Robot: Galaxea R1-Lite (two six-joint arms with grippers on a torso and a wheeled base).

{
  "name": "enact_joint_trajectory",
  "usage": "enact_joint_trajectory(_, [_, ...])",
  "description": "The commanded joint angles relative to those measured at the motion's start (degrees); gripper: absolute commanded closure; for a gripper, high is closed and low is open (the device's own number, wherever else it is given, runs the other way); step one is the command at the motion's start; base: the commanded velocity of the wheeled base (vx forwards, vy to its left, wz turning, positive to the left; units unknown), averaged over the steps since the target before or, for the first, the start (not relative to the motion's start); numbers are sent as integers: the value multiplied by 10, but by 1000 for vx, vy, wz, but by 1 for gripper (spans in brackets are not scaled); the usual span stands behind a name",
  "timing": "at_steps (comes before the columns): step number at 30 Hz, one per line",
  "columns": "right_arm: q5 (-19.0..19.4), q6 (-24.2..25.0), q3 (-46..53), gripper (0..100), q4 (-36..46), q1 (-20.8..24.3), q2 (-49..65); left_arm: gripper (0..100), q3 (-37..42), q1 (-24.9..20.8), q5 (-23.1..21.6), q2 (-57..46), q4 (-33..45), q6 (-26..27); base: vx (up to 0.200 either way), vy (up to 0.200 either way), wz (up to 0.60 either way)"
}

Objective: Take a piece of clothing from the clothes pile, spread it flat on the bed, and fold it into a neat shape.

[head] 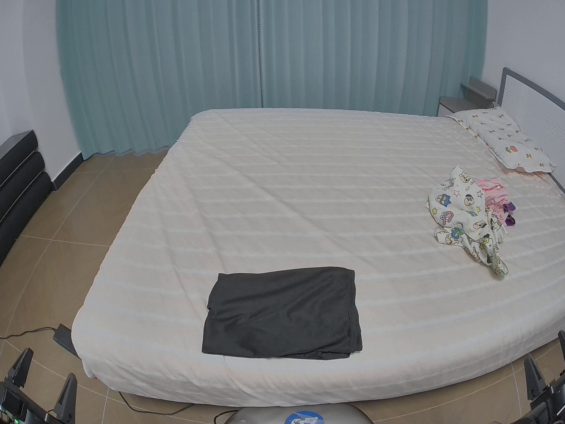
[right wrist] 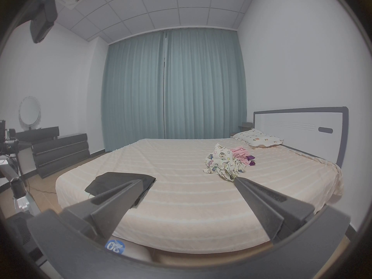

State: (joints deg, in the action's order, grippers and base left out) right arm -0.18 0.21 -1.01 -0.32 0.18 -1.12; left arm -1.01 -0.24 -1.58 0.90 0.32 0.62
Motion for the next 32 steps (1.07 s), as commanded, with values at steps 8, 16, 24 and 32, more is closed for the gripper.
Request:
enact_joint_trajectory(8, [3,-16,10,0,0,1,10,0,8,1,1,-2,0,1,0,0,0])
enact_joint_trajectory(16, [3,-13,10,0,0,1,10,0,8,1,2,-2,-1,-12,0,0,0])
enact_joint_trajectory(24, [4,-11,10,0,0,1,10,0,8,2,1,-3,0,-2,0,0,0])
enact_joint_trajectory(32, [3,-6,10,0,0,1,11,0,8,1,1,-3,0,-2,0,0,0])
